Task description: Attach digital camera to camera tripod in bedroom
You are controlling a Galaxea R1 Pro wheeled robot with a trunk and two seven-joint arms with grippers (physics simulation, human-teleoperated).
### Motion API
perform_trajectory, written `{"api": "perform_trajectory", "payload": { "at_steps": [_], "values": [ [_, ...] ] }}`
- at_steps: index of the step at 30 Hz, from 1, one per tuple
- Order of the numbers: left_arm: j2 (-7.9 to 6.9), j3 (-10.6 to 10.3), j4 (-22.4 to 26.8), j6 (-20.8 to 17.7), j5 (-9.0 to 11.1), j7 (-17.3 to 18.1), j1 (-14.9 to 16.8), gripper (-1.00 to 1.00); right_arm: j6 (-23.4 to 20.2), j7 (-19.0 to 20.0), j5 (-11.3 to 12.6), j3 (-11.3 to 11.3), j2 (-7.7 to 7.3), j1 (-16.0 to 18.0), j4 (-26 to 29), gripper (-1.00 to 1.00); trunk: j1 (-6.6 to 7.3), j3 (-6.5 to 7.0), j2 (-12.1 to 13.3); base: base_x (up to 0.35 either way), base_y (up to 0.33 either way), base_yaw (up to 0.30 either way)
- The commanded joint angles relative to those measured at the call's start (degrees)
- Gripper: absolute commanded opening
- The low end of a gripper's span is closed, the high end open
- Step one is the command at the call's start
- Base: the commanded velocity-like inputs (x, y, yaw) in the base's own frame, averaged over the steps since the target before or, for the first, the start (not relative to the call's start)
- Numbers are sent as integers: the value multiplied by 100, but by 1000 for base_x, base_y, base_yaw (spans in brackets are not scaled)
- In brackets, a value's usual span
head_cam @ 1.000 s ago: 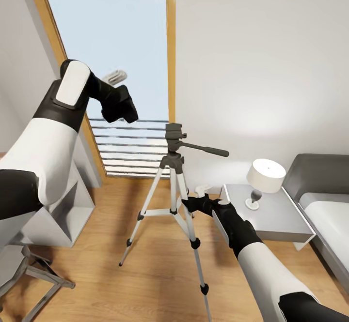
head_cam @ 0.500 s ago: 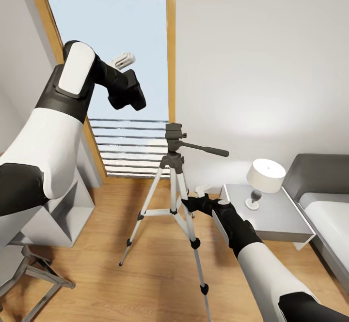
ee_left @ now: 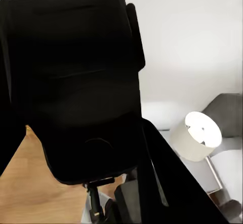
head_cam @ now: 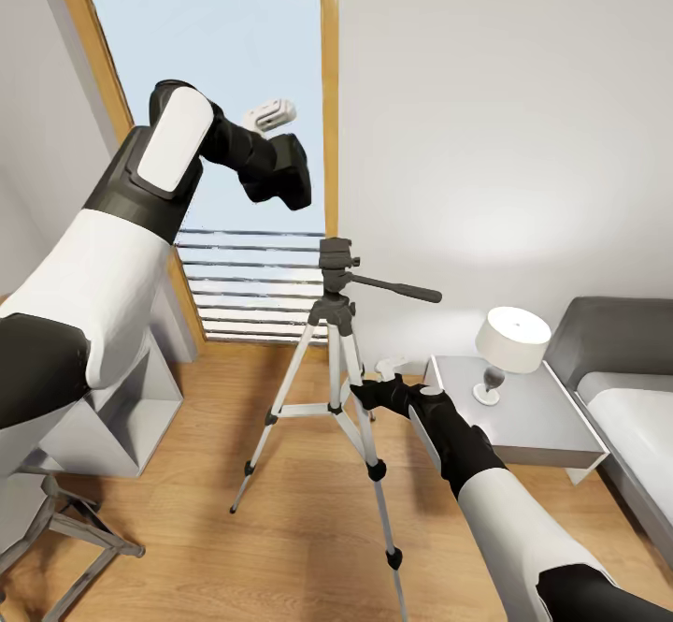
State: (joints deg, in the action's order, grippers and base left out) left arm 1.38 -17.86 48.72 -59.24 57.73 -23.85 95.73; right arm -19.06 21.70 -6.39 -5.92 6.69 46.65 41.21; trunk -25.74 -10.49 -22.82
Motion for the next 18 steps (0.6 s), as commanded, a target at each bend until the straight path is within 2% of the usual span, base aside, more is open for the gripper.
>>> {"api": "perform_trajectory", "payload": {
  "at_steps": [1, 2, 4, 5, 7, 8, 10, 11, 16, 18],
  "values": [
    [-59, -18, 21, -12, 12, 234, 7, -100, -1, -97, -275, 3, -1, 2, -192, -100, -5, -13, -9, 0, 0, 0],
    [-179, -41, 54, -3, -8, 826, 7, -100, -1, -97, -275, 3, -1, 2, -192, -100, -5, -13, -9, 0, 0, 0],
    [-296, -62, 75, 26, -35, 1461, 7, -100, -1, -96, -275, 3, -1, 2, -192, -100, -5, -13, -9, 0, 0, 0],
    [-406, -80, 78, 112, -75, 2083, 7, -100, -1, -96, -275, 3, -1, 2, -192, -100, -5, -13, -9, 0, 0, 0],
    [-508, -98, 76, 267, -147, 2644, 7, -100, -1, -93, -275, 3, -1, 2, -192, -100, -5, -13, -9, 0, 0, 0],
    [-610, -110, 73, 474, -268, 3110, 7, -100, -1, -91, -278, 3, -1, 2, -192, -100, -5, -13, -9, 0, 0, 0],
    [-718, -120, 81, 683, -441, 3469, 7, -100, -1, -89, -280, 3, -1, 2, -192, -100, -5, -13, -9, 0, 0, 0],
    [-904, -134, 94, 983, -822, 3925, 7, -100, -1, -88, -283, 0, -1, 2, -192, -100, -5, -13, -9, 0, 0, 0],
    [-1041, -147, 139, 1154, -1186, 4232, 7, -100, 0, -92, -284, 2, -1, 2, -192, -100, -5, -13, -9, 0, 0, 0],
    [-1052, -172, 163, 1164, -1233, 4250, 7, -100, 0, -98, -284, 2, -1, 2, -192, -100, -5, -13, -9, 0, 0, 0]
  ]
}}
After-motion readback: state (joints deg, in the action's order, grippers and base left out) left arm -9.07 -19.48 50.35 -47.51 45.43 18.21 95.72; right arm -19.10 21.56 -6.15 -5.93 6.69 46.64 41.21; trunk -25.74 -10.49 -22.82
